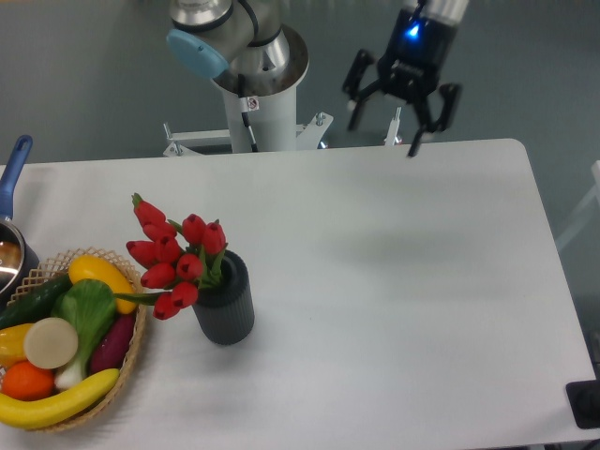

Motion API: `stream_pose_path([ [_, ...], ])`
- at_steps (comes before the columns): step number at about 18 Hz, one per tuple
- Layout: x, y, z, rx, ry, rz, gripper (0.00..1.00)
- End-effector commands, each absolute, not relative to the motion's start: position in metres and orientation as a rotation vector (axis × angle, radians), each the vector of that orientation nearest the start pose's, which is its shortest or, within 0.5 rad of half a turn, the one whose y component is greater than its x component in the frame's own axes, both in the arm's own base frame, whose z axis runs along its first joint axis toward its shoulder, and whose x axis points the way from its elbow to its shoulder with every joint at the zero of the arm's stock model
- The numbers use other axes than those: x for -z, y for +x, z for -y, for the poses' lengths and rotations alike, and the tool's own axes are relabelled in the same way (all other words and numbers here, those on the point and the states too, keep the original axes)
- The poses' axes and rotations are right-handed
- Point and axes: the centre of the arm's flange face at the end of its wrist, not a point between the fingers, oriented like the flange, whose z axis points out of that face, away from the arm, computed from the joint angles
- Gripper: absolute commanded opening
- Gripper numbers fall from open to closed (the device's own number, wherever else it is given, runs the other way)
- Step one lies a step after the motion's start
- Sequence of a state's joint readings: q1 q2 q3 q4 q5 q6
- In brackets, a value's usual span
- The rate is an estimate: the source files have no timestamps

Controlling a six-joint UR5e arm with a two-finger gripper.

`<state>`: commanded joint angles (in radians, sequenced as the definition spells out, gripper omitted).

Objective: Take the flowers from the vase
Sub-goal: 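Move the open gripper down toward the red tulip stems above the vase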

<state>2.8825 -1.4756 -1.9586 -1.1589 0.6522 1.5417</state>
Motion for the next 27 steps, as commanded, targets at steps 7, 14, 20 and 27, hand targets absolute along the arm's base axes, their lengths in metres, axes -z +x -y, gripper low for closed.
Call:
stream_pose_path([
  [7,-0.414,-0.351,-0.369,0.078,-2.188,-0.296,1.00],
  [14,-0.383,-0.335,-0.430,0.113,-2.159,-0.463,1.00],
  [20,-0.368,-0.326,-0.446,0.140,-2.146,-0.535,1.00],
  [27,-0.352,-0.292,-0.466,0.215,-2.143,-0.589,1.00],
])
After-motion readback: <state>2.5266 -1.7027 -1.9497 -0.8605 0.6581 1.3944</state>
